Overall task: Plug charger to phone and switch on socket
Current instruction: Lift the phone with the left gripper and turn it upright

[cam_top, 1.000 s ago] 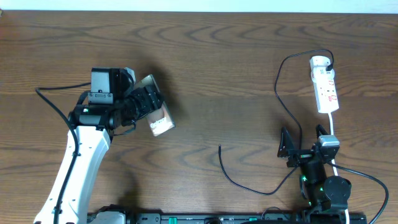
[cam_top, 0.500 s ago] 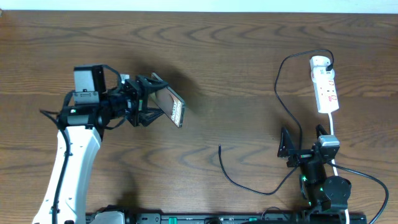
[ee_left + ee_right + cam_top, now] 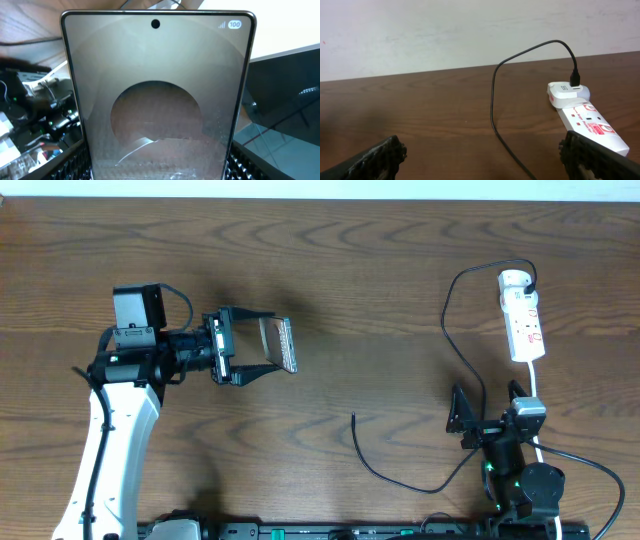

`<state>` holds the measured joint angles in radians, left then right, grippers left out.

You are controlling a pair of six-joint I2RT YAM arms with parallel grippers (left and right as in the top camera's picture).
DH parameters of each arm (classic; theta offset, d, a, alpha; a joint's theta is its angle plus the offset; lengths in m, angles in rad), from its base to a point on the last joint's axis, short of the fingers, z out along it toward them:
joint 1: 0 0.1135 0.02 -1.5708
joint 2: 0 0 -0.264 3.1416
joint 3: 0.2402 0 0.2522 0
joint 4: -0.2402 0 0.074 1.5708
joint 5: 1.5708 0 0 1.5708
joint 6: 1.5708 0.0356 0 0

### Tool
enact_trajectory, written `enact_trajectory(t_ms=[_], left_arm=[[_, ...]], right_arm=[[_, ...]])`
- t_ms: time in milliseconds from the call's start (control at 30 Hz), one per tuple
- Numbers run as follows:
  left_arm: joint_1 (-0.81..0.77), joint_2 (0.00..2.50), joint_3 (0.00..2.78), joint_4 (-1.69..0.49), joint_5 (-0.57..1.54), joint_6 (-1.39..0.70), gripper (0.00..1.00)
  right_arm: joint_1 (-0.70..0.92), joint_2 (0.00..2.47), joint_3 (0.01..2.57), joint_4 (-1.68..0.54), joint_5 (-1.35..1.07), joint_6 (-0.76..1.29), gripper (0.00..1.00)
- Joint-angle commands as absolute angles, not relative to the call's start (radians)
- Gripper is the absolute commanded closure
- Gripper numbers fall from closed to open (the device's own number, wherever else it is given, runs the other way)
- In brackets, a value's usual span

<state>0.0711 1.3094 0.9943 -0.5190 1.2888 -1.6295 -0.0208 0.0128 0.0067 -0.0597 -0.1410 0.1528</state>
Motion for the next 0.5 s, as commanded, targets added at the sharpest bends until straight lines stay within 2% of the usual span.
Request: enact_trajectory(t_ms=[0,300,467], left_arm=[[0.075,1.292,1.000,-0.513,1.370,-1.681,0.93],[0.075,1.292,1.000,-0.484,1.322,-1.669,0.93],[0.075,1.292,1.000,-0.485,1.179,-1.529,0.93]], right_arm=[[-0.012,0.009,0.006,-0.064,-0.140,0.157,0.01],[-0.012,0.009,0.006,-0.064,-0.140,0.157,0.01],[-0.012,0.009,0.006,-0.064,-0.140,0.157,0.01]])
